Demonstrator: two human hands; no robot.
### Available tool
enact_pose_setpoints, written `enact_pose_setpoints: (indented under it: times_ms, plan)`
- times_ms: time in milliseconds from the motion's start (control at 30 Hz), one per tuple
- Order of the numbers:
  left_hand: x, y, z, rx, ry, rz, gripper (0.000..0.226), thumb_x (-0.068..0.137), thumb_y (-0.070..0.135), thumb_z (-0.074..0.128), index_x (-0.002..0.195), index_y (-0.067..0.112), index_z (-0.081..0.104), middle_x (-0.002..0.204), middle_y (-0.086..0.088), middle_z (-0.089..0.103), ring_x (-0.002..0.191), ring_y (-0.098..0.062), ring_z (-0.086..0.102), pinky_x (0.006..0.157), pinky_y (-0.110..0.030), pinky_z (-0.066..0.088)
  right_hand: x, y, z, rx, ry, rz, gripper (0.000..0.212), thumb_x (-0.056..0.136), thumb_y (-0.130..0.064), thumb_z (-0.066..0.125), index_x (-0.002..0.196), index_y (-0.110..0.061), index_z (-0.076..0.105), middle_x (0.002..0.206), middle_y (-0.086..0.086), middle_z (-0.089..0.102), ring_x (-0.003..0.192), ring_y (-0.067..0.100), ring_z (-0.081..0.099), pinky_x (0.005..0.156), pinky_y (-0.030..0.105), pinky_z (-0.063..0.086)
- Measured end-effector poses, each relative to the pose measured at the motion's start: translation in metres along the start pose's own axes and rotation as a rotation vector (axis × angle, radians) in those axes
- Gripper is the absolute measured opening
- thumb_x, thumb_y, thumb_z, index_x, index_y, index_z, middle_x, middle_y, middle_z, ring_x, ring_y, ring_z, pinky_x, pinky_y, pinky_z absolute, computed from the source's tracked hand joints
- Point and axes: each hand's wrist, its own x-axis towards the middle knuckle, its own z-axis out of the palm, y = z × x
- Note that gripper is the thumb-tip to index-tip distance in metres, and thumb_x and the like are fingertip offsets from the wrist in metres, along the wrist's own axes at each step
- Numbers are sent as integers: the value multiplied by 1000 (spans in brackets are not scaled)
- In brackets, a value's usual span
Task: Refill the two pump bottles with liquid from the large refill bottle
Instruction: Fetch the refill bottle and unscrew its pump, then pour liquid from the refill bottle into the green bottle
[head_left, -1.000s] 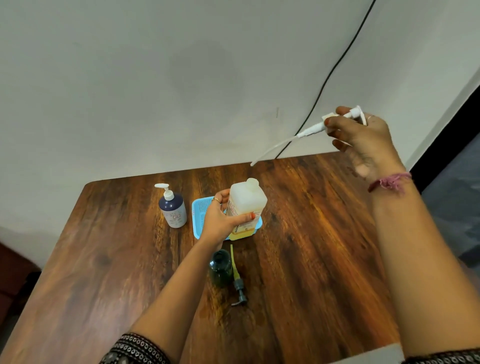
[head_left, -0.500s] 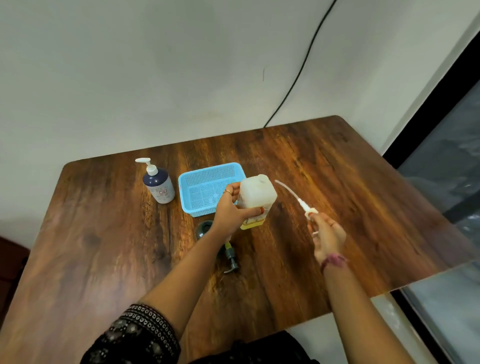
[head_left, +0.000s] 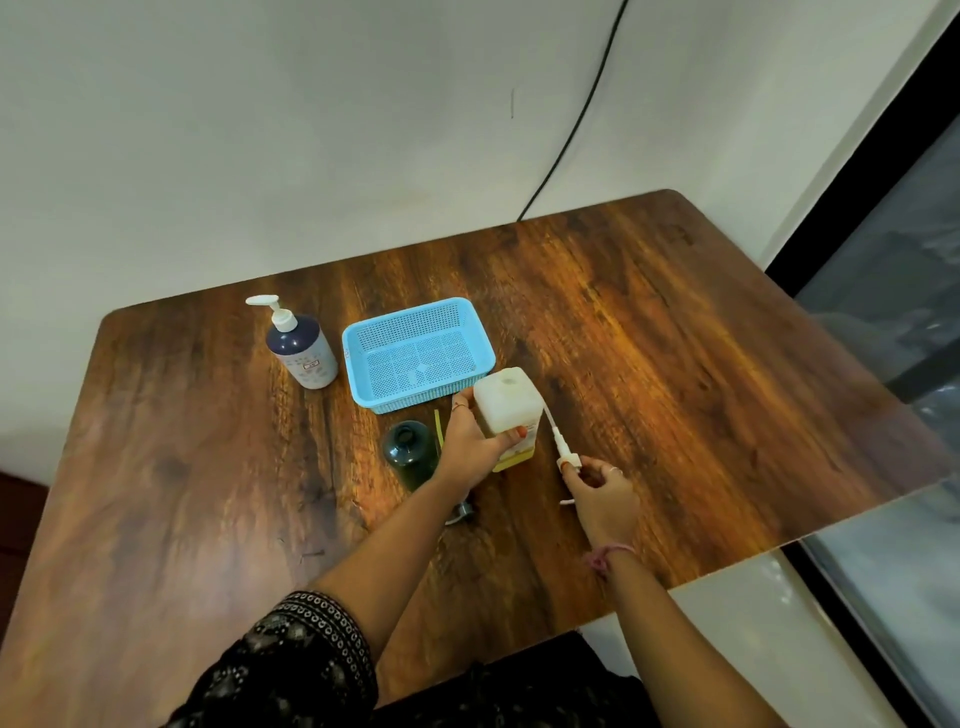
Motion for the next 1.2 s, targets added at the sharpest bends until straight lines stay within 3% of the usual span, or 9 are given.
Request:
enact_pose_setpoints:
  times_ms: [200, 467, 567, 667, 767, 900, 1000, 1200]
  plan:
    - [0, -2, 0, 26, -17, -13, 76, 76, 12, 80, 134, 15, 29, 133, -2, 48, 122, -13, 46, 102, -35, 45, 5, 13, -3, -35, -80, -36, 28, 82, -33, 71, 103, -15, 69, 98, 0, 67, 94, 19, 61, 88, 40, 50]
    - [-8, -2, -2, 52, -11, -31, 79, 78, 11, 78, 138, 15, 27, 136, 0, 46, 120, -7, 42, 95, -23, 40, 5, 12, -8, -88, -150, -50, 41, 83, -37, 69, 116, -14, 63, 114, 3, 62, 101, 18, 57, 87, 33, 49]
    - [-10, -1, -3, 63, -7, -18, 82, 77, 11, 79, 140, 15, 27, 135, 0, 46, 125, -12, 45, 94, -23, 40, 3, 8, -10, -114, -169, -40, 48, 83, -41, 68, 121, -14, 60, 122, 6, 59, 108, 19, 54, 90, 33, 46]
    - [-15, 7, -10, 107, -13, 37, 98, 71, 11, 83, 147, 12, 20, 141, -1, 40, 132, -16, 40, 104, -26, 36, -2, -6, -16, -225, -118, -106, 63, 79, -53, 67, 129, -18, 53, 135, 4, 50, 124, 24, 42, 104, 45, 34]
    - [-27, 19, -28, 173, 0, 144, 110, 70, 12, 84, 152, 12, 11, 152, 0, 29, 141, -14, 27, 116, -30, 27, -9, -26, -21, -169, -117, -220, 78, 74, -54, 72, 137, -19, 43, 144, 5, 40, 132, 25, 35, 107, 47, 32]
    - [-46, 29, -63, 201, 149, 322, 93, 75, 15, 80, 147, 22, 23, 145, 7, 36, 135, -3, 33, 103, -6, 32, -10, -51, -8, -97, -192, -351, 95, 68, -58, 75, 144, -22, 31, 148, 1, 35, 134, 19, 35, 107, 39, 37]
    - [-51, 15, -86, 317, 230, 350, 90, 75, 29, 80, 145, 30, 23, 145, 11, 35, 135, -4, 34, 110, -20, 32, -15, -65, 10, 50, -266, -341, 104, 66, -45, 82, 148, -17, 23, 151, 1, 30, 136, 15, 30, 105, 24, 28]
    - [-48, -40, -93, 281, 182, 39, 114, 61, 42, 87, 150, 19, 20, 153, 1, 32, 137, -10, 32, 115, -34, 29, -20, -63, 39, 218, -205, -330, 96, 64, -24, 87, 143, -13, 32, 136, 1, 48, 126, 12, 44, 95, 3, 32]
